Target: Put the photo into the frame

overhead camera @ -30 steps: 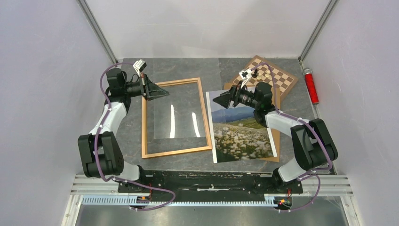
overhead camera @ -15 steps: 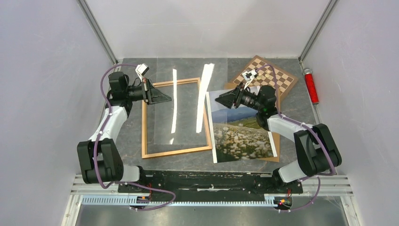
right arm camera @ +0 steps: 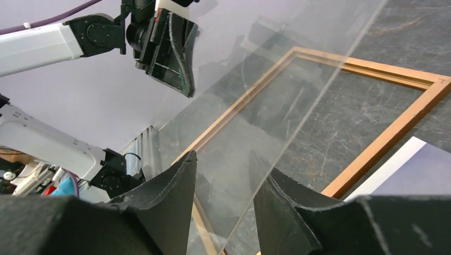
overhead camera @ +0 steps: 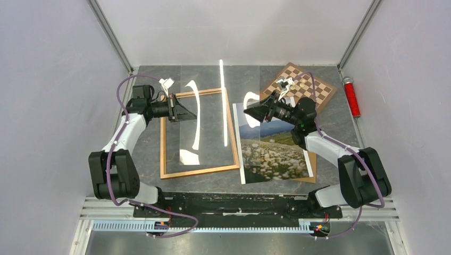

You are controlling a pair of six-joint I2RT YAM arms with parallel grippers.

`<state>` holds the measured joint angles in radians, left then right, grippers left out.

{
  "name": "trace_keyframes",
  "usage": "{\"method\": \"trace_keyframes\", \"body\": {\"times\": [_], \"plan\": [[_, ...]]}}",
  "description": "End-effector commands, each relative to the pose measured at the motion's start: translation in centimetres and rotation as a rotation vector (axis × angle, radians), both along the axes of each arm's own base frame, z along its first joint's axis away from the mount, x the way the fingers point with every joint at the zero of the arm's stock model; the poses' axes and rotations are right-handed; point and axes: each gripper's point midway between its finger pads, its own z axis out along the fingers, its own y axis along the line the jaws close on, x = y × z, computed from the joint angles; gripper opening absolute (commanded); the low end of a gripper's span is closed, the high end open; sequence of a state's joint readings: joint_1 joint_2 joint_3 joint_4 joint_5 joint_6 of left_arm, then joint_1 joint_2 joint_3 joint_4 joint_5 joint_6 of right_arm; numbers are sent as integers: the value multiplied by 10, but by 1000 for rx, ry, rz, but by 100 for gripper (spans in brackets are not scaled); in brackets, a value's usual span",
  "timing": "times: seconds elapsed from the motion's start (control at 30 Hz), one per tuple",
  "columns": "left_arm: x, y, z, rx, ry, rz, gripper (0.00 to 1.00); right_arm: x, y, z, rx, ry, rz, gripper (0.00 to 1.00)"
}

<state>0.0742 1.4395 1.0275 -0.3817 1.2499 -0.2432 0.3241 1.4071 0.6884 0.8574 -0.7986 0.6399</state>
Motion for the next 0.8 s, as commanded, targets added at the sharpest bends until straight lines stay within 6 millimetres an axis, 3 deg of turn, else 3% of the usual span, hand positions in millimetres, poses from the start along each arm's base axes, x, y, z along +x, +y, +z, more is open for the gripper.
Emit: {"method": "trace_keyframes", "body": {"times": [0.0,0.77], "plan": [[6,-9,4,53,-118,-30,2,-18,9,19,26,-71,71,44],[18,-8,44,-115,-173,47,2,-20,8,-2,-21,-54,53,40]]}}
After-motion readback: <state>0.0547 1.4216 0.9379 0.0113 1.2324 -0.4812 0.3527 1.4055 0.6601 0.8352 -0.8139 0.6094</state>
